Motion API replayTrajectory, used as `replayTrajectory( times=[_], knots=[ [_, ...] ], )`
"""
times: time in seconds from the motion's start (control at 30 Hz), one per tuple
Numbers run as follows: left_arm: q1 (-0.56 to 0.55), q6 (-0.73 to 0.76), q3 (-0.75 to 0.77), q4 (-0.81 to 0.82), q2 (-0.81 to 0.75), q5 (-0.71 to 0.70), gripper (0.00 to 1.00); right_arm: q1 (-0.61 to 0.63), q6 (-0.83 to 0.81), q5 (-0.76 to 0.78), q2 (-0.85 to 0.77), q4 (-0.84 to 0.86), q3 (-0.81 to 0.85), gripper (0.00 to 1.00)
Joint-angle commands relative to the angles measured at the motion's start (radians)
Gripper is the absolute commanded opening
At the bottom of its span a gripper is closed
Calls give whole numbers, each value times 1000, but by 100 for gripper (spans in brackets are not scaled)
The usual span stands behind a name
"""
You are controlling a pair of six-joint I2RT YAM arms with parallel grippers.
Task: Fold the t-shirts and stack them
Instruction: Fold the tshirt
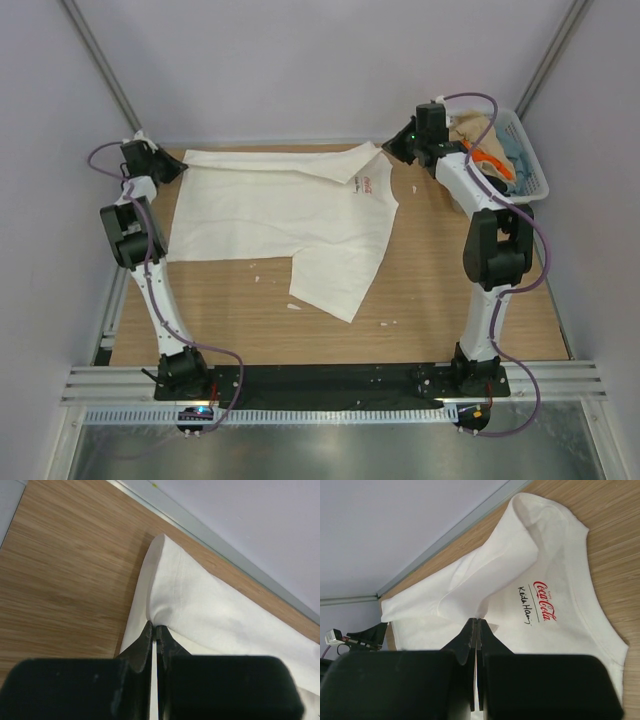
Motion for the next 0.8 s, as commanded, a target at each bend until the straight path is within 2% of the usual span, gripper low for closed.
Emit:
replayTrajectory(
  times=[0.0,0.4,0.77],
  knots=[
    [13,22,35,-58,-61,31,0,-13,-26,25,-52,20,38,1],
    [13,27,11,-101,-52,95,0,-14,-41,43,-13,27,24,1],
    [16,104,-9,-203,-96,16,0,-14,-59,49,20,24,18,1]
  ],
)
